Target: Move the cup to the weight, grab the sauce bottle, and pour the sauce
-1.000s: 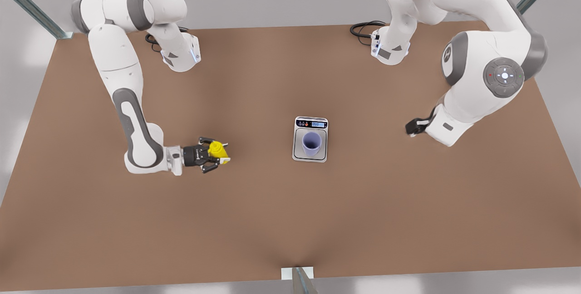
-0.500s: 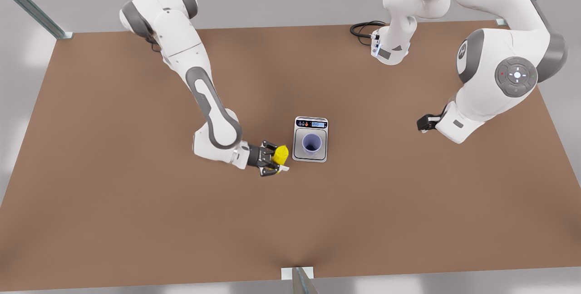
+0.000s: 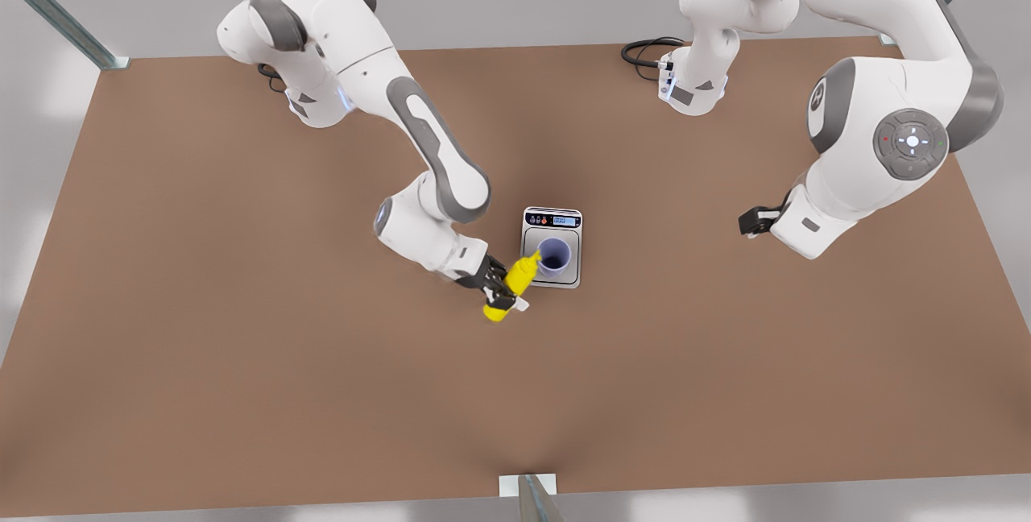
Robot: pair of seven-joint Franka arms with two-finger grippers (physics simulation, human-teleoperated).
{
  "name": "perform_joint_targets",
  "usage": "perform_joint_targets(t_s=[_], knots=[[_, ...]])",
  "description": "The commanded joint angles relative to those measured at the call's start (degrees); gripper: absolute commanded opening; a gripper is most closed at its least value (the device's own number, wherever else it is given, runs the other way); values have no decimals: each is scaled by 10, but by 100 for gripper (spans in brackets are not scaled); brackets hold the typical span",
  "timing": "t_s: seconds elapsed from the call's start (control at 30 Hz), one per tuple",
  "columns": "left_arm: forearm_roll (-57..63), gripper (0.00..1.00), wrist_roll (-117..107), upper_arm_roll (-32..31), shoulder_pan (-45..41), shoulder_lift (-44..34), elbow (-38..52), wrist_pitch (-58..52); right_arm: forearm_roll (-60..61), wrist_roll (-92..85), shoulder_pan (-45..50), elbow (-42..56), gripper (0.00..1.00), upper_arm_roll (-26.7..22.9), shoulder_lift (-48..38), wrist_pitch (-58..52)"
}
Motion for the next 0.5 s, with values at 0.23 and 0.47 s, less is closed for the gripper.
perform_joint_targets(t_s=[0.23,0.47], knots=[[-1,100,0,2,0,1,0,0,-57,37,74,39,48,-78,51,14],[-6,100,-9,3,0,0,0,1,-121,40,103,47,49,-101,69,65]])
